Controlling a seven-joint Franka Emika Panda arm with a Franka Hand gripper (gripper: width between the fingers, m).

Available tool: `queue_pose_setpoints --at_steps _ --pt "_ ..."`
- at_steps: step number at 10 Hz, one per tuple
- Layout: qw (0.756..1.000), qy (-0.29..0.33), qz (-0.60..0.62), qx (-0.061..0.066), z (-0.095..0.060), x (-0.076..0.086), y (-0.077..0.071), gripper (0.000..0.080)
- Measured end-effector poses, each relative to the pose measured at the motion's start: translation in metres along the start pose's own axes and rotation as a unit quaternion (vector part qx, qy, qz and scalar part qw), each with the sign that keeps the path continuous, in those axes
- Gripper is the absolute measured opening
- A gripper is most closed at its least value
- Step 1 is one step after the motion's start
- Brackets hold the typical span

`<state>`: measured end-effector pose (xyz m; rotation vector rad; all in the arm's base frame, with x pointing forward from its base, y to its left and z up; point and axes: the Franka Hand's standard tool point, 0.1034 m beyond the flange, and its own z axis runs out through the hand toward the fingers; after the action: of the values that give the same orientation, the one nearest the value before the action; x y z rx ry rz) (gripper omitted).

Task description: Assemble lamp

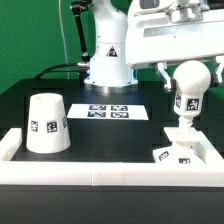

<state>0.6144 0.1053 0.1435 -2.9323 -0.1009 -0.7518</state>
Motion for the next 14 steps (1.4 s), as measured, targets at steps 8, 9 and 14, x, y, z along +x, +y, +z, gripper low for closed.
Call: queue_pose_setpoints --at_steps 8,9,14 --pt "1.0 -0.006 -0.006 -0.001 0.012 -0.014 0.001 0.0579" --pt "1.0 -0.005 -0.006 -0.002 0.015 -0.017 0.001 0.0579" --pt "0.999 0.042 -0.011 -0.008 0.015 -0.02 0.001 0.0579"
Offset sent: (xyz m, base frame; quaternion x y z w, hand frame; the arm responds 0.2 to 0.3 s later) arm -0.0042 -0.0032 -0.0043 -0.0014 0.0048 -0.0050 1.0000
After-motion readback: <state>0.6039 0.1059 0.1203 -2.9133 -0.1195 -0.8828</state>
